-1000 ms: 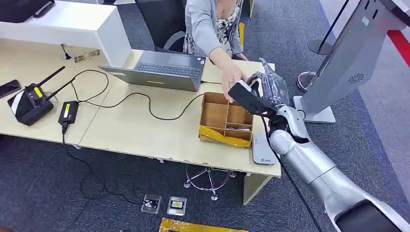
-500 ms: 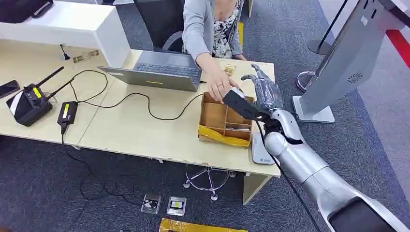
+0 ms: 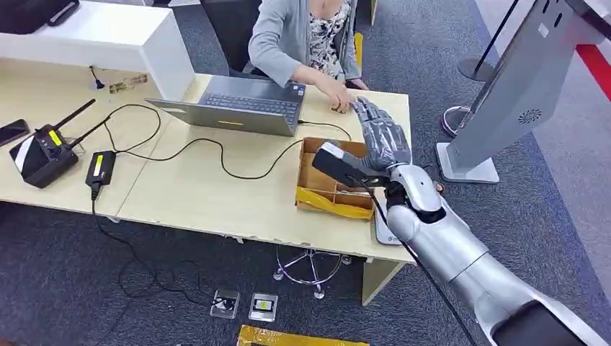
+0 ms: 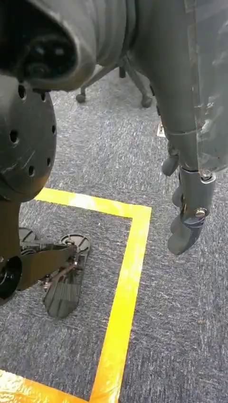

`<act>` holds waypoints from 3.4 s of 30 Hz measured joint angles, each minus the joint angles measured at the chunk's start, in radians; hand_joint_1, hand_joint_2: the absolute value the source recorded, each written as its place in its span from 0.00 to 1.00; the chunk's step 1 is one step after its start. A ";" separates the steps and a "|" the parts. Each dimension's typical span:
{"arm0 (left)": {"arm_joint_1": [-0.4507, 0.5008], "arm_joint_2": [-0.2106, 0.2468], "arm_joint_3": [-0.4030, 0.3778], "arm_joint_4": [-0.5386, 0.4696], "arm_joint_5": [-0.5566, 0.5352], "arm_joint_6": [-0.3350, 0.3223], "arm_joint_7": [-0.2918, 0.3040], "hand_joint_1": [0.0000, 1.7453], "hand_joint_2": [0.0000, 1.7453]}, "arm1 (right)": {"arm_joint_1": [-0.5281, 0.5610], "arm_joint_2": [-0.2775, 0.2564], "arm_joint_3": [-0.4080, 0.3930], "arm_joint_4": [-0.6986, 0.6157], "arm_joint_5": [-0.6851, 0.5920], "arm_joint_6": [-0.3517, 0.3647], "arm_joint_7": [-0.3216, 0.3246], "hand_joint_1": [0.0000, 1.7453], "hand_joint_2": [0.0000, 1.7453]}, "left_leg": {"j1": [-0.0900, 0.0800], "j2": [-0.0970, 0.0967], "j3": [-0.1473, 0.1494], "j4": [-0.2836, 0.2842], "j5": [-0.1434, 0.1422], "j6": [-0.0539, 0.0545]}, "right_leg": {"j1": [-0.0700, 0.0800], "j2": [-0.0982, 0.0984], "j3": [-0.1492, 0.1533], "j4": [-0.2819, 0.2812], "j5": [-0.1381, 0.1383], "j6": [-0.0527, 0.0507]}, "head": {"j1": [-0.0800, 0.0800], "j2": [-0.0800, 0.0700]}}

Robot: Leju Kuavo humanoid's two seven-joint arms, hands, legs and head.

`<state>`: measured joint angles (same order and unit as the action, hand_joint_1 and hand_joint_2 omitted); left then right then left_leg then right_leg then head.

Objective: Pass the card to the sensor for recognition and then transmit it.

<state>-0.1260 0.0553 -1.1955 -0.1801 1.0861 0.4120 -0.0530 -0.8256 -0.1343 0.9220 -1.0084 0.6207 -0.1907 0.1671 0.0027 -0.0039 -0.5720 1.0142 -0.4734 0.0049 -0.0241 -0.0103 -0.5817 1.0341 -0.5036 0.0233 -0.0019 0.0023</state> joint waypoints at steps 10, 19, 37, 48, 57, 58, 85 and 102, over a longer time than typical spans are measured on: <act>0.005 0.000 0.001 0.000 0.026 0.012 0.002 0.00 0.00 | 0.089 -0.129 0.045 -0.392 0.091 0.097 0.180 0.00 1.00 | 0.000 0.001 0.000 0.000 -0.001 0.000 | 0.000 0.001 0.000 -0.001 0.000 0.000 | 0.001 0.000; 0.005 -0.016 0.002 0.000 0.027 0.091 0.029 0.00 0.00 | 0.169 -0.170 0.088 -0.579 0.306 0.081 0.294 0.00 1.00 | 0.001 0.002 0.000 0.000 -0.001 -0.001 | 0.000 0.003 0.000 -0.001 0.000 0.000 | 0.000 0.000; 0.003 -0.035 0.001 0.000 0.008 0.109 0.109 0.00 0.00 | 0.392 -0.105 0.136 -0.548 0.301 0.007 0.331 0.00 1.00 | 0.002 0.001 0.000 0.000 -0.002 -0.002 | 0.002 0.003 0.000 -0.001 0.000 0.000 | 0.000 0.000; 0.002 -0.039 0.001 -0.002 -0.003 0.062 0.116 0.00 0.00 | 0.414 -0.025 0.127 -0.470 0.407 0.043 0.378 0.00 1.00 | 0.002 0.001 0.000 0.000 -0.002 -0.002 | 0.002 0.003 0.000 -0.001 0.000 0.000 | 0.001 0.000; 0.001 -0.034 0.001 -0.002 -0.001 0.054 0.122 0.00 0.00 | 0.412 0.035 0.109 -0.367 0.493 0.083 0.407 0.00 1.00 | 0.002 0.001 0.000 0.000 -0.002 -0.002 | 0.002 0.003 0.000 -0.001 0.000 -0.001 | 0.000 0.000; 0.001 -0.034 0.001 -0.002 -0.001 0.053 0.122 0.00 0.00 | 0.412 0.037 0.109 -0.361 0.494 0.084 0.407 0.00 1.00 | 0.002 0.001 0.000 0.000 -0.002 -0.002 | 0.002 0.003 0.000 -0.001 0.000 -0.001 | 0.001 0.000; -0.001 -0.035 0.001 -0.003 -0.016 0.053 0.136 0.00 0.00 | 0.373 0.093 0.051 -0.190 0.536 0.104 0.385 0.00 1.00 | 0.002 0.001 0.000 0.000 -0.002 -0.002 | 0.002 0.003 0.000 -0.001 0.000 -0.001 | 0.001 0.000; -0.001 -0.031 0.000 -0.002 -0.040 0.018 0.124 0.00 0.00 | 0.324 0.090 0.011 -0.133 0.549 0.127 0.397 0.00 1.00 | 0.002 0.001 0.000 0.000 -0.002 -0.003 | 0.002 0.003 0.000 -0.001 0.000 -0.001 | 0.000 0.000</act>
<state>-0.1273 0.0248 -1.1955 -0.1823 1.0460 0.4295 0.0710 -0.5013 -0.0442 0.9327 -1.1417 1.1700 -0.0633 0.5646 0.0048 -0.0025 -0.5721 1.0138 -0.4754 0.0024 -0.0222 -0.0075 -0.5818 1.0335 -0.5040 0.0227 -0.0015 0.0023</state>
